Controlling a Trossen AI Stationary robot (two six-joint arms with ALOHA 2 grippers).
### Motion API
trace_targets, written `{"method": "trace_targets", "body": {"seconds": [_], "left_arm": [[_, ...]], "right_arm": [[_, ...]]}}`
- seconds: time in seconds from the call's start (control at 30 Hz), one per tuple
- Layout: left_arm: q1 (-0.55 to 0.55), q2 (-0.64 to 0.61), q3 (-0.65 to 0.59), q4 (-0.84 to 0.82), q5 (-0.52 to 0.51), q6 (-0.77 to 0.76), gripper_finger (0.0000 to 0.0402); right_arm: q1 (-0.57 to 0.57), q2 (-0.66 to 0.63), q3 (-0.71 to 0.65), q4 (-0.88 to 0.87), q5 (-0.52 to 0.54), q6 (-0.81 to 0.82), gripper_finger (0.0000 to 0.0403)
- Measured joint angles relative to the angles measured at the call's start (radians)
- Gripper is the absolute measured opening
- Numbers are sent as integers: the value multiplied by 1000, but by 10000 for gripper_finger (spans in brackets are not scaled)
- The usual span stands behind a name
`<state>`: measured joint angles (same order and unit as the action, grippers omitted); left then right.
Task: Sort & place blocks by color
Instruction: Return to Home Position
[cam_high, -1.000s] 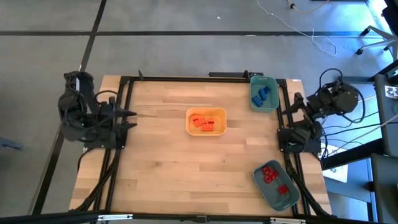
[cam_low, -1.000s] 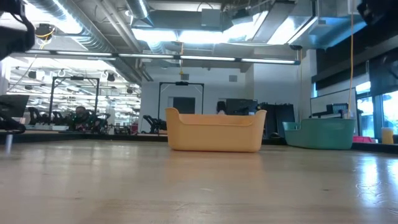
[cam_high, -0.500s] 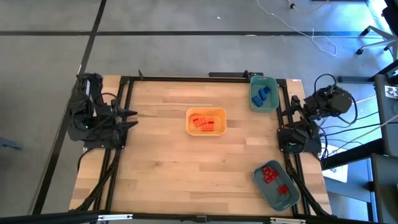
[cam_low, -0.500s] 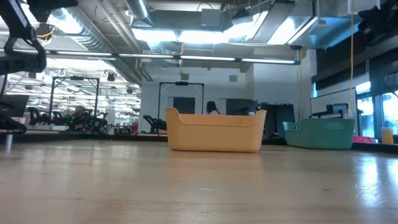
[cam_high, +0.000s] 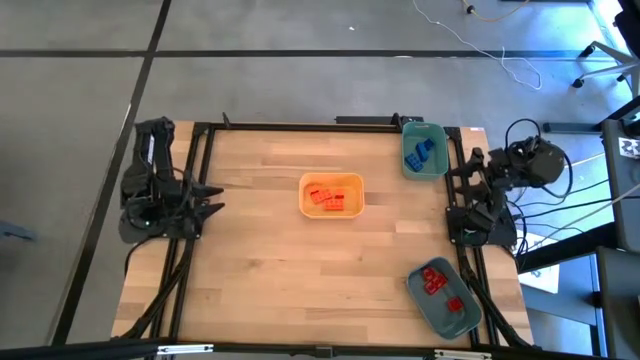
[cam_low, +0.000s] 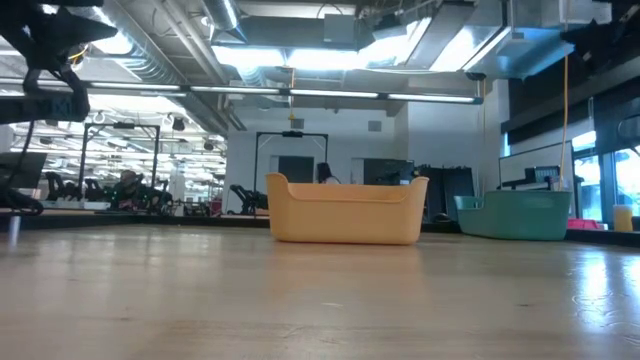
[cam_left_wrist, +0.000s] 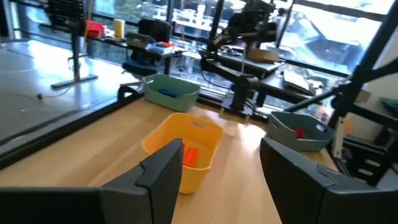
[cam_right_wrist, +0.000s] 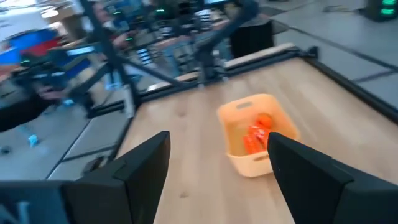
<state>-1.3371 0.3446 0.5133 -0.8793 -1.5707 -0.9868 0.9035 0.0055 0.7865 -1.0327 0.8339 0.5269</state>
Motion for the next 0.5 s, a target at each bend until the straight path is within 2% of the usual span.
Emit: {"method": "trace_targets", "body": {"seconds": [0.1, 0.3, 0.5], "left_arm": [[-29, 0, 13, -2, -1, 59, 206], [-45, -21, 43, -75, 0, 103, 206], [-31, -27, 43, -121, -1, 84, 206]], "right_arm": [[0, 0, 0, -45, 55, 57, 269], [0, 0, -17, -13, 53, 33, 269], [0, 0, -79, 181, 71, -106, 269]]}}
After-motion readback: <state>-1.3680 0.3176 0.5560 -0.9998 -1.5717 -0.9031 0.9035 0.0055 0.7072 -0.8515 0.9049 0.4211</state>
